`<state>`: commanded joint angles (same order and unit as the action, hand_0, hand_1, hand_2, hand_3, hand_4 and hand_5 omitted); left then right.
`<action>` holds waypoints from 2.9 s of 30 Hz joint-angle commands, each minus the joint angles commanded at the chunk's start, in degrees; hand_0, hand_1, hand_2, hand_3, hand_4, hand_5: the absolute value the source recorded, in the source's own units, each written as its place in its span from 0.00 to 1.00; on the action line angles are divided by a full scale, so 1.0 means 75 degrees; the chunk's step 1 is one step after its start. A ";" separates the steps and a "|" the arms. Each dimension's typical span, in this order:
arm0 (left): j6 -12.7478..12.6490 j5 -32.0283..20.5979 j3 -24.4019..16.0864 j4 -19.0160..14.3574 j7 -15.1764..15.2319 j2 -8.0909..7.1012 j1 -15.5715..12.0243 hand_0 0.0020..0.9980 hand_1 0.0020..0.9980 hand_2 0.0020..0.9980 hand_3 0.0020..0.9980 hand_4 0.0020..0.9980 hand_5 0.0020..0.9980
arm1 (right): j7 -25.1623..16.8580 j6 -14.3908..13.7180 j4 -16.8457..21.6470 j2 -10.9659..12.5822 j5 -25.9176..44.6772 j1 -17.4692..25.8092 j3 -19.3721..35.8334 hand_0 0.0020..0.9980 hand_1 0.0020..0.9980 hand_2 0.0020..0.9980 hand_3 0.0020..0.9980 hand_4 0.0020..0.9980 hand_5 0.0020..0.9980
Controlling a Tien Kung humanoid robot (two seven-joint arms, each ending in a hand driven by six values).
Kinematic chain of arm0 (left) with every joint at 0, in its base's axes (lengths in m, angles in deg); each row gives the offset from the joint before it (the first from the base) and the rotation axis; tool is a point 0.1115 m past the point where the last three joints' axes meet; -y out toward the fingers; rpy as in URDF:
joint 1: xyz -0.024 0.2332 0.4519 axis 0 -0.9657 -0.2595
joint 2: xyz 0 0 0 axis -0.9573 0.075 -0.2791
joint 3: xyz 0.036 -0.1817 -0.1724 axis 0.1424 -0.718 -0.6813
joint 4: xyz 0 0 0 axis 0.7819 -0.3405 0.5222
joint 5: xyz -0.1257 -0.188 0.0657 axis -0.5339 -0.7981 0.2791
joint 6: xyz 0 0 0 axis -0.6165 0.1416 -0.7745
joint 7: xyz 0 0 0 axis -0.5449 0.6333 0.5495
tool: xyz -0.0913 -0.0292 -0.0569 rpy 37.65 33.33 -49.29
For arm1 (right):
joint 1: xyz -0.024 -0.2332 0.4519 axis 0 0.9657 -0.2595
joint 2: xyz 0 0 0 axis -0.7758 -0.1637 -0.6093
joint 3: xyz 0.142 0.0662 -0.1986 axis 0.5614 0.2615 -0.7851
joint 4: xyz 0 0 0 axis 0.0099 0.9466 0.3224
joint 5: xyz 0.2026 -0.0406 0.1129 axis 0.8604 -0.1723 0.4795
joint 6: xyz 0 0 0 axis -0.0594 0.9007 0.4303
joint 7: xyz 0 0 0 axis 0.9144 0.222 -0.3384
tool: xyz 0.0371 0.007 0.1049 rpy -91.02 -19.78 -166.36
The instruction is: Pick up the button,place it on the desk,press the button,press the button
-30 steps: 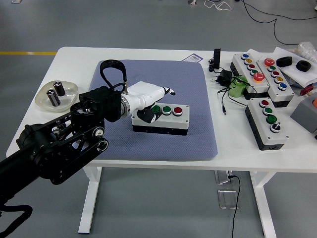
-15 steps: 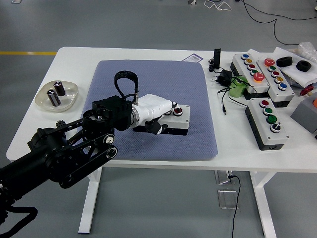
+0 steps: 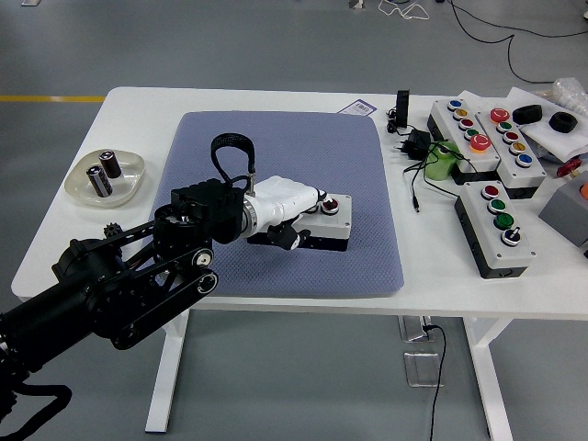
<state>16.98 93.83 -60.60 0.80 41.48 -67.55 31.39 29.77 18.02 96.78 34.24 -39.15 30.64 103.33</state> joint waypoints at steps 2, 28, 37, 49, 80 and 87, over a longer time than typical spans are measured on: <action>0.0038 0.0091 0.0098 -0.0026 -0.0013 -0.0011 0.0062 0.01 0.00 0.05 0.84 0.51 0.00 | -0.0001 0.0003 0.0000 -0.0001 0.0005 0.0000 -0.0004 0.66 0.57 0.61 0.65 0.28 0.28; 0.0655 0.0153 0.0368 0.0306 -0.0091 0.0039 0.0414 0.01 0.00 0.05 0.72 0.51 0.00 | -0.0006 0.0007 0.0000 -0.0001 -0.0041 -0.0020 0.0054 0.66 0.57 0.61 0.65 0.28 0.28; 0.0672 0.0158 -0.0360 -0.0166 -0.0122 -0.0084 0.0296 0.02 0.00 0.05 0.73 0.51 0.00 | -0.0002 0.0005 0.0000 -0.0004 -0.0046 -0.0032 0.0064 0.66 0.57 0.61 0.65 0.28 0.28; 0.1082 0.0082 -0.0823 -0.0525 -0.0193 -0.0342 0.0137 0.02 0.00 0.04 0.73 0.53 0.00 | 0.0015 0.0005 0.0000 -0.0013 -0.0046 -0.0034 0.0061 0.66 0.57 0.61 0.65 0.28 0.28; 0.0854 0.0094 -0.0381 0.0486 -0.0120 -0.0091 0.0101 0.02 0.00 0.05 0.74 0.54 0.00 | 0.0024 -0.0009 0.0000 -0.0009 -0.0073 -0.0026 0.0055 0.66 0.57 0.61 0.65 0.28 0.28; 0.0789 0.0119 -0.0401 0.0428 -0.0109 -0.0078 0.0070 0.02 0.00 0.05 0.74 0.54 0.00 | 0.0040 -0.0016 0.0000 -0.0011 -0.0126 -0.0016 0.0099 0.66 0.57 0.61 0.65 0.28 0.28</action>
<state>22.90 94.72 -63.61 4.01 40.66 -68.14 31.92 30.06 17.90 96.78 34.15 -40.09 30.51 104.08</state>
